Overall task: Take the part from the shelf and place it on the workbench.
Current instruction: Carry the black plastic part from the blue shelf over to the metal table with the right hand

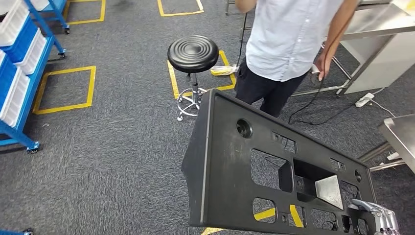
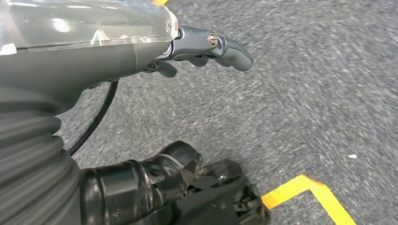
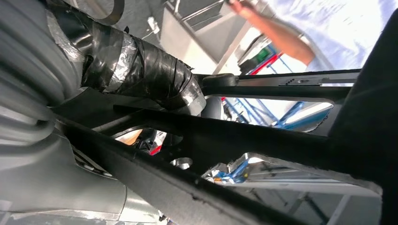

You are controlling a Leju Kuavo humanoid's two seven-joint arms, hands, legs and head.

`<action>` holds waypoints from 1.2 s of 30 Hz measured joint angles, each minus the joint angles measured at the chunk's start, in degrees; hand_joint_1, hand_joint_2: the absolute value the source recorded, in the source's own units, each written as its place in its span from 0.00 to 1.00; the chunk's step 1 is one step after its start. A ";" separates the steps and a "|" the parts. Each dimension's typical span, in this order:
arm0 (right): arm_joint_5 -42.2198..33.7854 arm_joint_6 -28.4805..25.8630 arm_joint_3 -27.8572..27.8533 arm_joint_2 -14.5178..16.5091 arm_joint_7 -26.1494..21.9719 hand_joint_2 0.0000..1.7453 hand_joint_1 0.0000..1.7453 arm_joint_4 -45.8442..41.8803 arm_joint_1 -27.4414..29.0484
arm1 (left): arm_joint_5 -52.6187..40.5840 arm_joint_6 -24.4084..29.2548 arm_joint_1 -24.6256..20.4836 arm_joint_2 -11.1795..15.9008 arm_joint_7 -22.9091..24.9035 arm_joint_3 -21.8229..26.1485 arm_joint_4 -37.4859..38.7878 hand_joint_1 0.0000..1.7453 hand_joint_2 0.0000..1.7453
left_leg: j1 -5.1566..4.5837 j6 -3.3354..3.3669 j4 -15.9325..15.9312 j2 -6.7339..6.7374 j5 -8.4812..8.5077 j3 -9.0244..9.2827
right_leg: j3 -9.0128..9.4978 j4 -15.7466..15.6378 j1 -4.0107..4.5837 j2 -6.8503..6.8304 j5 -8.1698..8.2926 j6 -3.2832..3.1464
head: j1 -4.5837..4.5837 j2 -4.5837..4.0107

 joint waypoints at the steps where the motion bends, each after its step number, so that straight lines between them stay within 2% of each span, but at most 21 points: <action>1: 0.00 0.00 -0.01 0.00 0.00 1.00 1.00 -0.01 -0.03 | -0.01 0.00 -0.03 -0.02 0.00 0.00 0.00 0.00 1.00 | -0.14 -0.18 0.03 0.50 -0.14 0.13 | 1.72 -3.13 0.34 -1.09 0.78 -0.44 | 0.00 0.00; 3: 0.00 0.00 -0.03 0.00 0.00 1.00 1.00 -0.03 -0.02 | 0.01 0.00 -0.13 -0.03 0.00 0.01 0.00 0.00 1.00 | -0.38 -0.60 0.03 1.46 -0.31 0.30 | 2.53 -5.18 0.92 -1.97 0.69 -1.09 | -0.02 0.00; 5: 0.01 0.00 -0.09 0.00 0.00 1.00 1.00 -0.03 0.11 | 0.01 0.00 -0.34 -0.02 0.01 0.02 0.00 0.00 1.00 | -0.45 -1.05 0.00 2.36 -0.52 0.51 | 2.41 -5.58 0.74 -0.76 1.01 -1.58 | -0.03 0.00; 7: 0.06 -0.02 -0.17 0.01 0.00 1.00 1.00 -0.03 0.18 | -0.01 0.02 -0.44 0.01 -0.01 0.02 0.00 0.00 1.00 | -0.36 -1.67 1.76 0.64 -2.02 -0.07 | 2.64 -6.22 0.26 0.34 1.43 -2.16 | -0.11 0.00; 9: 0.20 -0.04 -0.25 0.08 0.01 1.00 1.00 -0.02 0.16 | 0.01 0.03 -0.37 0.02 -0.01 0.03 0.00 0.00 1.00 | -0.03 -2.18 7.95 -2.58 -5.50 -2.86 | 2.68 -6.46 0.02 1.47 1.68 -2.50 | -0.24 0.00; 11: 0.40 -0.03 -0.28 0.13 0.08 1.00 1.00 0.04 0.14 | 0.04 0.03 -0.14 0.02 0.01 0.06 0.00 0.00 1.00 | 0.23 -2.42 14.96 -3.80 -8.05 -6.24 | 2.49 -6.27 0.00 2.88 1.73 -2.59 | -0.28 0.00; 12: 0.48 -0.03 -0.29 0.13 0.19 1.00 1.00 0.13 0.15 | 0.07 0.03 -0.02 0.02 0.01 0.08 0.00 0.00 1.00 | 0.30 -2.49 16.16 -3.92 -7.76 -6.95 | 2.44 -6.14 -0.01 3.67 1.72 -2.58 | -0.28 0.00; 14: 0.57 -0.02 -0.32 0.14 0.44 1.00 1.00 0.36 0.17 | 0.08 0.04 0.08 0.05 0.02 0.11 0.00 0.00 1.00 | 0.49 -2.48 12.13 -4.40 -4.14 -5.44 | 2.40 -5.80 -0.08 5.30 1.67 -2.49 | -0.29 0.00; 16: 0.73 -0.02 -0.35 0.15 0.57 1.00 1.00 0.50 0.15 | 0.09 0.04 0.08 0.10 0.03 0.13 0.00 0.00 1.00 | 0.81 -2.29 4.67 -7.01 -0.66 -2.44 | 2.17 -5.32 -0.11 6.72 1.55 -2.15 | -0.28 0.00; 18: 0.94 -0.02 -0.36 0.16 0.60 1.00 1.00 0.58 0.15 | 0.09 0.04 0.03 0.10 0.05 0.15 0.00 0.00 1.00 | 0.91 -1.91 1.27 -9.12 0.06 -1.10 | 1.63 -5.02 -0.11 7.91 1.63 -1.48 | -0.25 0.00; 20: 1.12 -0.02 -0.37 0.20 0.61 1.00 1.00 0.64 0.27 | 0.09 0.04 -0.06 0.09 0.07 0.16 0.00 0.00 1.00 | 0.77 -1.23 0.99 -8.41 0.16 -0.95 | 1.15 -5.14 -0.26 9.06 2.00 -0.63 | -0.25 0.00; 21: 1.17 -0.03 -0.38 0.22 0.61 1.00 1.00 0.66 0.36 | 0.09 0.04 -0.09 0.09 0.08 0.16 0.00 0.00 1.00 | 0.75 -0.79 0.72 -7.70 0.38 -0.86 | 0.97 -4.96 -0.28 8.60 1.92 -0.26 | -0.23 0.00; 22: 1.20 -0.03 -0.38 0.22 0.61 1.00 1.00 0.68 0.38 | 0.09 0.04 -0.08 0.08 0.08 0.17 0.00 0.00 1.00 | 0.81 -0.36 0.44 -6.97 0.61 -0.80 | 0.57 -4.16 -0.24 7.43 1.34 0.01 | -0.20 0.00; 24: 1.23 -0.03 -0.38 0.23 0.61 1.00 1.00 0.78 0.27 | 0.08 0.03 0.00 0.07 0.07 0.17 0.00 0.00 1.00 | 0.79 0.21 0.07 -5.36 0.86 -0.77 | -1.61 0.73 -0.15 4.09 -1.68 0.41 | -0.13 0.00; 26: 1.29 -0.02 -0.38 0.23 0.71 1.00 1.00 0.99 0.22 | 0.11 0.03 0.18 0.09 0.07 0.18 0.00 0.00 1.00 | 0.59 0.42 0.08 -3.69 0.80 -0.85 | -4.73 7.56 -0.26 2.75 -4.89 0.70 | -0.13 0.00; 27: 1.37 -0.02 -0.39 0.23 0.84 1.00 1.00 1.16 0.28 | 0.14 0.03 0.24 0.10 0.08 0.19 0.00 0.00 1.00 | 0.51 0.46 0.10 -2.85 0.75 -0.86 | -5.52 9.44 -0.29 2.54 -5.33 0.76 | -0.13 0.00; 29: 1.55 -0.02 -0.40 0.22 1.27 1.00 1.00 1.56 0.38 | 0.21 0.04 0.15 0.12 0.09 0.20 0.00 0.00 1.00 | 0.37 0.44 0.12 -1.33 0.58 -0.73 | -4.00 7.13 -0.25 2.06 -3.22 0.59 | -0.13 0.00; 31: 1.62 -0.02 -0.40 0.22 1.64 1.00 1.00 1.85 0.44 | 0.31 0.03 0.04 0.07 0.07 0.20 0.00 0.00 1.00 | 0.13 0.24 0.12 -0.11 0.31 -0.39 | 0.32 -0.57 0.20 -0.07 0.01 -0.12 | -0.14 0.00; 33: 1.62 -0.02 -0.40 0.23 1.76 1.00 1.00 1.96 0.53 | 0.46 0.02 0.01 0.03 0.02 0.20 0.00 0.00 1.00 | -0.15 -0.17 0.17 0.88 0.05 -0.15 | 2.65 -5.20 0.81 -1.86 1.04 -0.84 | -0.15 0.00; 34: 1.61 -0.02 -0.40 0.24 1.77 1.00 1.00 2.01 0.62 | 0.54 0.02 -0.04 0.01 0.00 0.20 0.00 0.00 1.00 | -0.25 -0.40 0.15 1.38 -0.03 -0.05 | 2.68 -5.60 1.04 -1.94 0.86 -1.02 | -0.16 0.00; 36: 1.60 -0.03 -0.42 0.25 1.77 1.00 1.00 2.09 0.88 | 0.59 -0.10 -0.21 0.01 -0.08 0.21 0.00 0.00 1.00 | -0.25 -0.90 0.14 1.98 -0.29 0.23 | 2.63 -6.00 0.81 -0.69 1.19 -1.38 | -0.14 0.00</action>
